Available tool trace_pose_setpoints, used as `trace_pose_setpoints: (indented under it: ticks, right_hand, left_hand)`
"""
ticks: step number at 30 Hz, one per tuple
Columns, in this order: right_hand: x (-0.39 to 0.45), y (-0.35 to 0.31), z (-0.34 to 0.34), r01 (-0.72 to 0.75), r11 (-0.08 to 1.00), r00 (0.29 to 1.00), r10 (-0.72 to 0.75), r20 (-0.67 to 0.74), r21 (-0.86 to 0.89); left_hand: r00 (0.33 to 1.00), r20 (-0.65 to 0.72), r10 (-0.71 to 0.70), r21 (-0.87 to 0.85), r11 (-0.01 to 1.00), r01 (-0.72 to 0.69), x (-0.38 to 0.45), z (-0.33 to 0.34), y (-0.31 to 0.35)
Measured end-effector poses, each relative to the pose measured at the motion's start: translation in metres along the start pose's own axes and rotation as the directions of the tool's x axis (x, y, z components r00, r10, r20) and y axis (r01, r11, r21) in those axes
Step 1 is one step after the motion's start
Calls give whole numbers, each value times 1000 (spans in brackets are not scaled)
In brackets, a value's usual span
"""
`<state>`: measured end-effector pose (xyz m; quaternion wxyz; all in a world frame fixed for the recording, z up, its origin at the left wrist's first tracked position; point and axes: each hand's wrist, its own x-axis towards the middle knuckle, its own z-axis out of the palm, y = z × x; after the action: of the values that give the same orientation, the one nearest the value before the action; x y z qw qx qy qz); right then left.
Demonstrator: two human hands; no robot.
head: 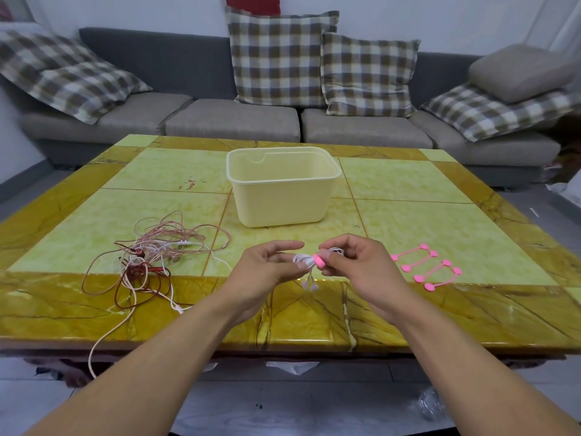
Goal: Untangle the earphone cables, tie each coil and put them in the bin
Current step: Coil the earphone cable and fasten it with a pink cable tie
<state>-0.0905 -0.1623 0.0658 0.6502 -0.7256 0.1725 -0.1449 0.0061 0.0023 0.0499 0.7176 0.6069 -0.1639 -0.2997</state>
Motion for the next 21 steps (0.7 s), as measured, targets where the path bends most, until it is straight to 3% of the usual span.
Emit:
trace_pose_setpoints:
  ticks: [2,8,14,17,21]
  right_hand:
    - [-1,-2,-1,-2,1000,1000,2,6,23]
    - [0,1,3,-54,999,998,54,-36,-5]
    - [2,7,7,-76,997,996,76,-55,6]
    - [5,8,9,-222,966,975,222,9,133]
    - [8,1,26,-444,882,893,423,152,156]
  left_hand:
    - [1000,-3,-10,2,1000,10,1,0,1]
    - [978,-203,53,-74,995,-70,4,4,1]
    - [968,-242,71,-109,989,-100,1,-4,0]
    - [953,-286,104,-109,984,-140,3,-10,1]
    - [900,-381,212,15,975,-223,4,-8,4]
